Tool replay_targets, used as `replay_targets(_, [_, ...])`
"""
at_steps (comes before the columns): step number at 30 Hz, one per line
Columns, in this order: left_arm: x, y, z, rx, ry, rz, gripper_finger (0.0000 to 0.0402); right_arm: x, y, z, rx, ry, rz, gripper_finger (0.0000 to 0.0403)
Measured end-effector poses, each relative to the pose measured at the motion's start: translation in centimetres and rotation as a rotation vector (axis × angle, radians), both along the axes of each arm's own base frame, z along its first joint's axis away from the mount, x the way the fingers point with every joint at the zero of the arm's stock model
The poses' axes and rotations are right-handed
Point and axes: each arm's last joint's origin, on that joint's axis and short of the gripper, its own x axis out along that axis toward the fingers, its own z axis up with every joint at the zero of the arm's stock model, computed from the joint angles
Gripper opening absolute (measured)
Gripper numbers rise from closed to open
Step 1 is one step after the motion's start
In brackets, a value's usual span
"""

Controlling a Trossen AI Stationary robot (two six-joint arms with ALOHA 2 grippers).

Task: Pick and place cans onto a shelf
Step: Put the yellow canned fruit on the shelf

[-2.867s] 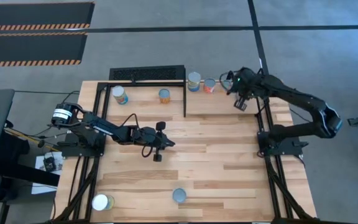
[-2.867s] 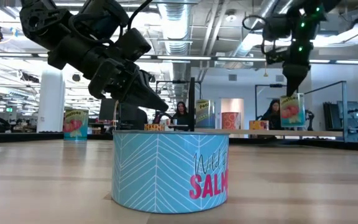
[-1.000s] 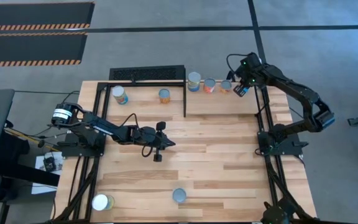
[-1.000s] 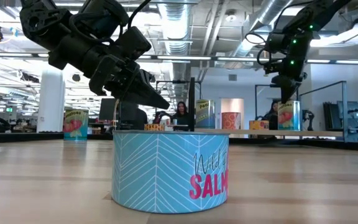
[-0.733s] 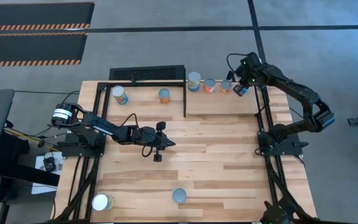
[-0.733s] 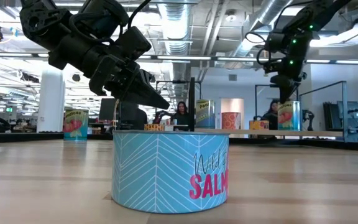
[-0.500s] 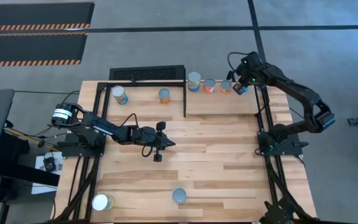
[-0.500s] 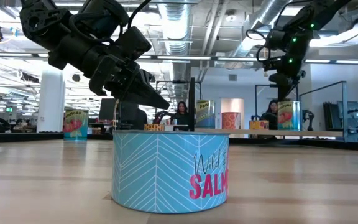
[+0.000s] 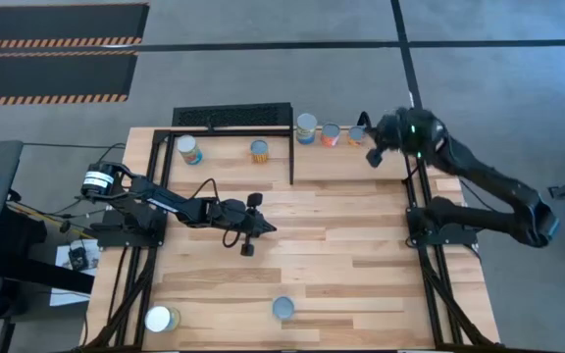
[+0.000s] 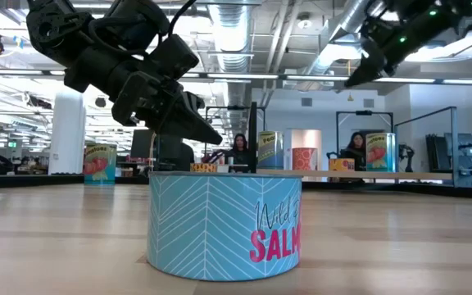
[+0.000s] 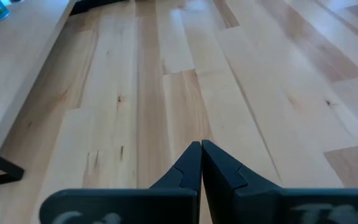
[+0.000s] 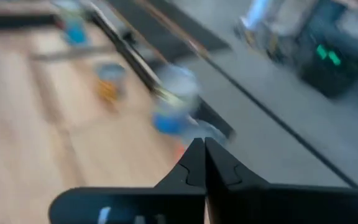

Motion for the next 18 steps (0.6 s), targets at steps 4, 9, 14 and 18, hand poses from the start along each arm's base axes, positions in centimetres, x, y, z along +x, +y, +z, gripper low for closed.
replay_targets(4, [-0.2, -0.1, 0.7, -0.009, -0.022, -0.015, 0.0002, 0.5, 2.9, -1.8, -0.064, -0.168, 0.130, 0.0007])
replay_targets(9, [-0.7, -0.2, 2.4, -0.008, -0.061, -0.020, 0.0002, 1.4, 5.9, -4.8, -0.095, -0.320, 0.297, 0.0007])
replay_targets(14, [-1.2, -0.1, 3.7, -0.010, -0.094, -0.020, 0.0002, 1.9, 8.3, -7.1, -0.141, -0.388, 0.379, 0.0004])
replay_targets(18, [-2.4, 0.0, 3.2, -0.019, -0.165, -0.015, 0.0002, 1.9, 10.1, -8.4, -0.155, -0.379, 0.395, 0.0004])
